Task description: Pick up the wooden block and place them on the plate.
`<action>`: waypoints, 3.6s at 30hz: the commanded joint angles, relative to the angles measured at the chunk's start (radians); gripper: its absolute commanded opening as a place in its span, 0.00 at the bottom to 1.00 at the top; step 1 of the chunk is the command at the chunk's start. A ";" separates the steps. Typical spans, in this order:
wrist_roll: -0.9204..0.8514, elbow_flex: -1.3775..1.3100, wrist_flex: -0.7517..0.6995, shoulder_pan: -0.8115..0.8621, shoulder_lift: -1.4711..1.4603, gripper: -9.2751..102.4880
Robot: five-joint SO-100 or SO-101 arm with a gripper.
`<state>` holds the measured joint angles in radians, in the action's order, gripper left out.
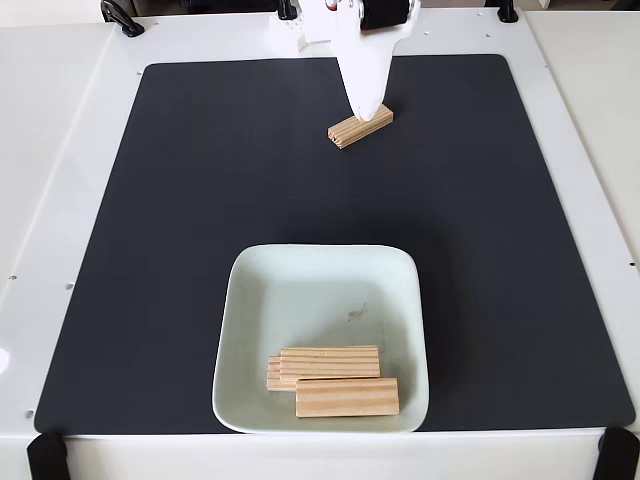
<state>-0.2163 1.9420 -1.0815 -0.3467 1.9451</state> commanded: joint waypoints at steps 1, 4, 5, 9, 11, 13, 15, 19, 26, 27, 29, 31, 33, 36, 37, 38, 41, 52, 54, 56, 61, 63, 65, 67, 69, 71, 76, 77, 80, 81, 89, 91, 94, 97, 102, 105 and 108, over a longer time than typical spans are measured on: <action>-0.069 0.137 0.031 -0.023 0.130 0.08; -0.129 0.236 0.035 -0.025 0.183 0.08; -0.143 0.261 0.037 -0.023 0.190 0.08; -0.222 0.324 0.037 -0.021 0.198 0.08; -0.245 0.333 0.032 -0.021 0.192 0.08; -0.259 0.333 0.025 -0.021 0.190 0.08; -0.268 0.334 0.023 -0.017 0.189 0.08; -0.285 0.342 0.020 -0.008 0.189 0.08; -0.376 0.408 -0.054 0.081 0.253 0.24; -0.382 0.419 -0.054 0.086 0.267 0.26; -0.382 0.439 -0.054 0.087 0.293 0.29; -0.382 0.457 -0.054 0.080 0.325 0.30; -0.382 0.474 -0.054 0.074 0.354 0.30; -0.388 0.503 -0.054 0.071 0.376 0.30; -0.391 0.515 -0.048 0.071 0.376 0.30; -0.394 0.525 -0.043 0.061 0.376 0.30; -0.385 0.529 -0.041 0.034 0.374 0.30; -0.380 0.522 -0.040 -0.014 0.307 0.30; -0.379 0.509 -0.032 -0.015 0.261 0.30; -0.367 0.503 0.012 -0.015 0.218 0.30; -0.330 0.502 0.126 -0.015 0.137 0.30; -0.331 0.502 0.130 -0.015 0.120 0.30; -0.330 0.505 0.130 -0.015 0.109 0.30; -0.325 0.512 0.130 -0.015 0.104 0.30; -0.325 0.520 0.130 -0.014 0.104 0.30; -0.324 0.522 0.130 -0.014 0.104 0.29; -0.324 0.522 0.130 -0.014 0.104 0.12; -0.324 0.522 0.130 -0.014 0.104 0.08; -0.324 0.522 0.130 -0.014 0.104 0.09; -0.324 0.522 0.130 -0.014 0.104 0.08; -0.322 0.471 0.132 -0.014 0.127 0.08; -0.322 0.425 0.130 -0.014 0.178 0.08; -0.322 0.359 0.130 -0.009 0.291 0.08; -0.314 0.311 0.130 0.003 0.345 0.08; -0.135 0.190 0.130 0.060 0.319 0.08; -0.031 0.041 0.129 0.066 0.206 0.08; 0.097 -0.158 0.115 0.067 0.041 0.08</action>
<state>-0.2178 1.9788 -0.9603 -0.2884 2.0923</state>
